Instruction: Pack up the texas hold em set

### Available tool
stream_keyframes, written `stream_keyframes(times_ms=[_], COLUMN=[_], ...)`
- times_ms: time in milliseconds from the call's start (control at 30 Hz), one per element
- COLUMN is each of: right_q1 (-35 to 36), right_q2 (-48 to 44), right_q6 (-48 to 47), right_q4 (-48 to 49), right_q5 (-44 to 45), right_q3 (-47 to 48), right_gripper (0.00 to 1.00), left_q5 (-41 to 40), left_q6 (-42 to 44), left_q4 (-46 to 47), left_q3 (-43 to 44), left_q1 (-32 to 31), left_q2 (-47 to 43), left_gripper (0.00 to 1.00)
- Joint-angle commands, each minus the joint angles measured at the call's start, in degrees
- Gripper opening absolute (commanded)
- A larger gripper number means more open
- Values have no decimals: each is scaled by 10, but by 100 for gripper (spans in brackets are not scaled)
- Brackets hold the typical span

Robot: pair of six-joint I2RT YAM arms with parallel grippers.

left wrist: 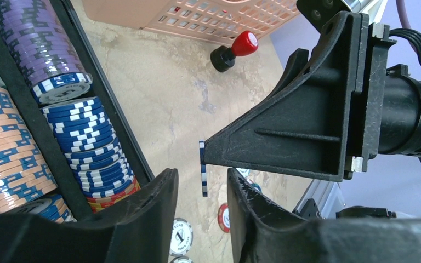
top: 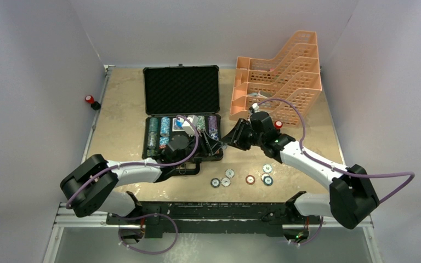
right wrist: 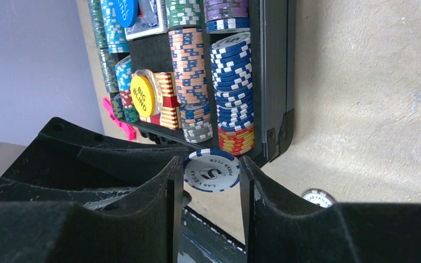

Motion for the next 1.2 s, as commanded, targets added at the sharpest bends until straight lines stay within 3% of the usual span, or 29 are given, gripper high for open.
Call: stream_keyframes(times_ms=[0, 233, 400, 533, 667, 800, 933, 1167], right_q1=[0, -3, -35, -70, -104, -131, -140, -141], right_q2=[-4, 0, -15, -34, -61, -78, -85, -91], right_q6=[17, 9, -27, -50, -57, -62, -63, -60], right_q4=[39, 42, 9, -14, -8, 8, 21, 35], right_q5=[-35, -33, 12, 42, 46, 32, 21, 0], right_q3=[-1, 3, 20, 28, 2, -30, -52, -83], right_gripper=[40, 44, 63, 68, 68, 68, 68, 68], left_q5=[1, 4, -13, -41, -76, -47, 7, 203], left_q6=[-14, -1, 74, 222, 387, 591, 816, 887], left_q4=[61, 58, -47, -218, -323, -379, -495, -685], left_q3=[12, 17, 57, 132, 184, 225, 299, 488], left_q1=[-3, -3, -2, -2, -2, -1, 5, 63], left_q2=[8, 12, -17, -41, -73, -89, -59, 98], left_gripper=[28, 0, 0, 0, 0, 0, 0, 0])
